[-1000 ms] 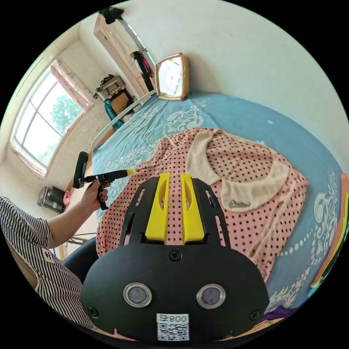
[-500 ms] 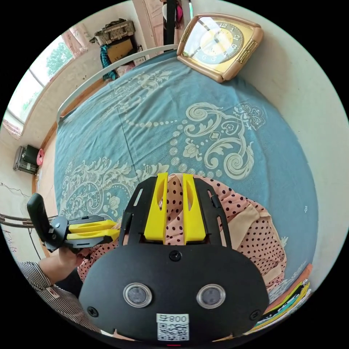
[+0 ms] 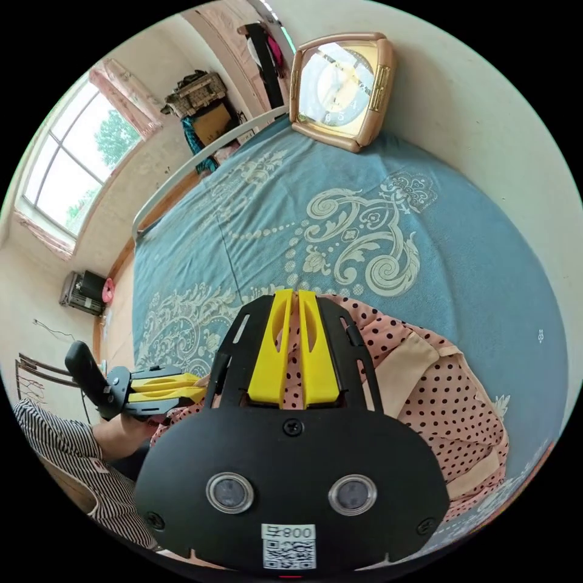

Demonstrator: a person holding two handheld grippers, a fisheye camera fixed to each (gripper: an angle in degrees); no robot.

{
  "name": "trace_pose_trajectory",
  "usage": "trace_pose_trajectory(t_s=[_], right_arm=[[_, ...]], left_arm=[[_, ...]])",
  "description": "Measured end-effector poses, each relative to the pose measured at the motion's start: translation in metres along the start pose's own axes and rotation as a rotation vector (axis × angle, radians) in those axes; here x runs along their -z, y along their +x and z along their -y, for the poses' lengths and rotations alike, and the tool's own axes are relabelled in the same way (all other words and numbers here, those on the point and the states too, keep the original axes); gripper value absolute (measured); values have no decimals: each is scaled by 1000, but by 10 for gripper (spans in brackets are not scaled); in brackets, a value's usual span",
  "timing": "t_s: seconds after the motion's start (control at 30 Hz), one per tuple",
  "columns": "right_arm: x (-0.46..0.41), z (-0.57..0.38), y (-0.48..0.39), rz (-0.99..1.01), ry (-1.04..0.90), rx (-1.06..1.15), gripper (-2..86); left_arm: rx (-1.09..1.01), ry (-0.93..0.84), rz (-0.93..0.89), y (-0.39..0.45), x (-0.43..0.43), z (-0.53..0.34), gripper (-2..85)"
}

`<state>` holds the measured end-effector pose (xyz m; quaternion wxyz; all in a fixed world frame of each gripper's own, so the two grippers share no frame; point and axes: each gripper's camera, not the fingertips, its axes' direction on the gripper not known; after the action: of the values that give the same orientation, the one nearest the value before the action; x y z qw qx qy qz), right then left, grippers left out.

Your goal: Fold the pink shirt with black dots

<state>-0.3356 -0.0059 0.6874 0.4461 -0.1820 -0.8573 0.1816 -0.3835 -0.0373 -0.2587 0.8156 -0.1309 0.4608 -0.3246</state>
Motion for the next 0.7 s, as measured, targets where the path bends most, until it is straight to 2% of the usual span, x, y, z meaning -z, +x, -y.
trace_pose_trajectory(t_s=[0.17, 0.3, 0.47, 0.7], right_arm=[[27, -37, 52, 144, 42, -71, 20], [27, -58, 78, 152, 19, -121, 19], [31, -75, 87, 112, 2, -142, 14], [59, -86, 50, 21, 78, -58, 5]], left_arm=[[-208, -67, 91, 59, -2, -21, 17], [-331, -127, 177, 102, -10, -44, 20], [-355, -210, 166, 125, -20, -65, 30], [-355, -211, 122, 149, -9, -95, 42]])
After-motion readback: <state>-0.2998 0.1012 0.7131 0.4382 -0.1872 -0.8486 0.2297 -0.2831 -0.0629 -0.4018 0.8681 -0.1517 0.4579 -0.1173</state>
